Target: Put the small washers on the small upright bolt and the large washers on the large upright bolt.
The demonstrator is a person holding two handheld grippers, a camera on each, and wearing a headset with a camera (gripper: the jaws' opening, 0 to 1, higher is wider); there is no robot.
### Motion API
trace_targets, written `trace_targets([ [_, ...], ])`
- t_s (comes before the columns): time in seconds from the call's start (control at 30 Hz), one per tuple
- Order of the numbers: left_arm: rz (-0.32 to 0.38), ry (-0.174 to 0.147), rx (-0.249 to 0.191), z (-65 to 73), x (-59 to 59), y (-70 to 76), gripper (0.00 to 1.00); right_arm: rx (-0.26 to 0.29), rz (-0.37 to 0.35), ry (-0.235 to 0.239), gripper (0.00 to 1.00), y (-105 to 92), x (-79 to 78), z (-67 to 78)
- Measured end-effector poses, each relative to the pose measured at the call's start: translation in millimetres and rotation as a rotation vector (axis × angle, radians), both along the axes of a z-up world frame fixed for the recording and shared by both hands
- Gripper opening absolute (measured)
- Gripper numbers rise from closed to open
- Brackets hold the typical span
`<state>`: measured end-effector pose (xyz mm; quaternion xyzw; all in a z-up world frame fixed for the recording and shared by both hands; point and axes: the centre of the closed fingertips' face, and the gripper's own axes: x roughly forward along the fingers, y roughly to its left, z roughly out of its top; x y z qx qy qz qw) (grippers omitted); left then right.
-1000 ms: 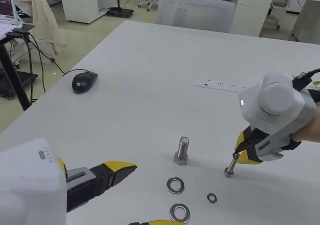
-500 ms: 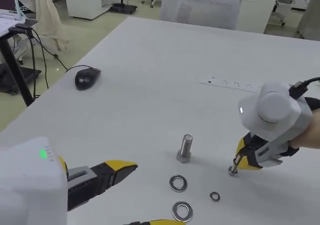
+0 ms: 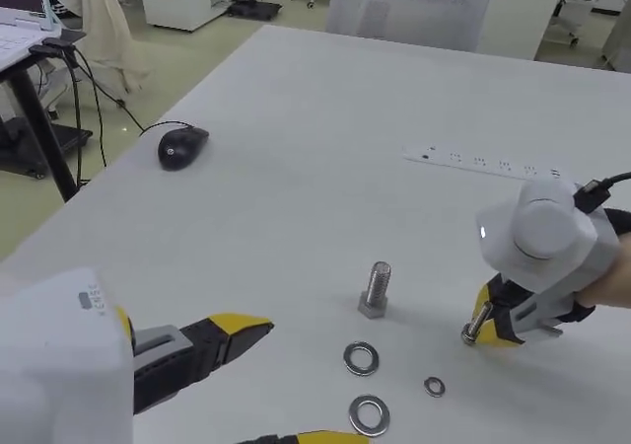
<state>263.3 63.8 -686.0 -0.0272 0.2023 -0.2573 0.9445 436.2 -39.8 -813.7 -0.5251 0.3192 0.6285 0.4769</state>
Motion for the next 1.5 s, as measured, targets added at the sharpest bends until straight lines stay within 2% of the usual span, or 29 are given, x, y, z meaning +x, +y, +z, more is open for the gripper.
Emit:
trace_targets([
  [0.27, -0.001, 0.006, 0.004, -2.1, 1.1, 1.0, 0.6, 0.018, -0.017, -0.002, 0.16, -1.0, 3.5, 3.5],
  [0.63, -0.012, -0.009, 0.016, 2.9, 2.2, -0.2, 0.6, 0.018, -0.038, -0.012, 0.16, -13.7, -0.4, 9.6],
  [0.83, -0.02, -0.019, 0.021, 6.8, -0.3, -3.6, 0.6, 0.033, -0.049, -0.004, 0.15, -16.8, -12.9, 14.4],
  [1.0, -0.027, -0.025, 0.023, 8.5, -3.3, -6.4, 0.6, 0.055, -0.045, 0.014, 0.15, -12.5, -30.5, 15.8],
  [1.27, -0.035, -0.04, 0.022, 13.3, -8.6, -9.3, 0.6, 0.057, -0.016, 0.047, 0.16, -0.3, -55.8, 6.0],
  [1.5, -0.025, -0.043, 0.021, 14.3, -11.5, -5.8, 0.6, 0.051, 0.01, 0.066, 0.16, 10.1, -67.9, -0.5],
])
